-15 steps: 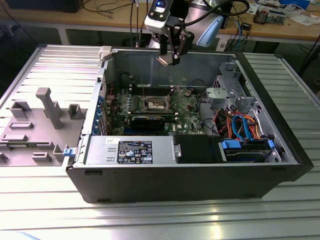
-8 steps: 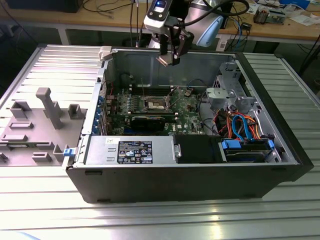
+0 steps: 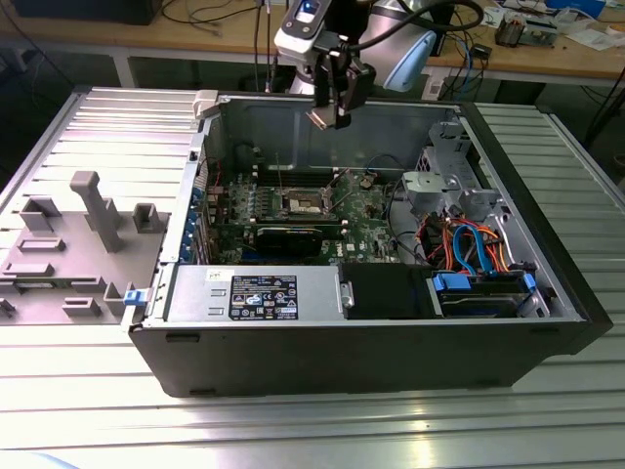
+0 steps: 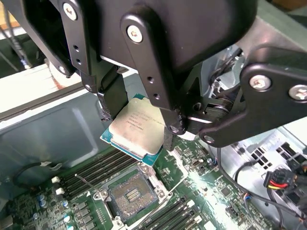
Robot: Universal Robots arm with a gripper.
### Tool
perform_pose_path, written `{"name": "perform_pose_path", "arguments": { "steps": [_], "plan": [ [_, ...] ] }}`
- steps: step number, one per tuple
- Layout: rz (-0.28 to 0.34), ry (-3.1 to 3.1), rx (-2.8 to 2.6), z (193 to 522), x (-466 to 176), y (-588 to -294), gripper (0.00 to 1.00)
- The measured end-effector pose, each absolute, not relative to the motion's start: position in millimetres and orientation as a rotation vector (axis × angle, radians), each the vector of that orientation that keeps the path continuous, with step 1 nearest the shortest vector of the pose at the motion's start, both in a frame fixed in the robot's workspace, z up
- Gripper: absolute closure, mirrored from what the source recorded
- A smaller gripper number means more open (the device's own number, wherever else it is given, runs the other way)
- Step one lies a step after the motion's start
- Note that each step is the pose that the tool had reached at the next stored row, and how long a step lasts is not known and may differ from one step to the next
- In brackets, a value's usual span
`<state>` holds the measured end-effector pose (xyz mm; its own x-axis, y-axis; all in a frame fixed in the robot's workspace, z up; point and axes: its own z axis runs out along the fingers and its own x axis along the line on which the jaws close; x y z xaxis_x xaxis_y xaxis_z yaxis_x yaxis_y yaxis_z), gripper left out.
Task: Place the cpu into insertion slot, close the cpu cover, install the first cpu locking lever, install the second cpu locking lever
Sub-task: 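Place the cpu into insertion slot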
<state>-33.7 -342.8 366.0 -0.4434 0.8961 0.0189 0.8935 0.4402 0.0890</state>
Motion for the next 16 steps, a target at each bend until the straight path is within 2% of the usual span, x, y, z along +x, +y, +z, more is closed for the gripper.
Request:
{"name": "perform_pose_path", "arguments": {
  "steps": [16],
  "plan": [
    [0.132,2.598,1.701,364.1,-33.7,-342.8,0.46]
  ]
}}
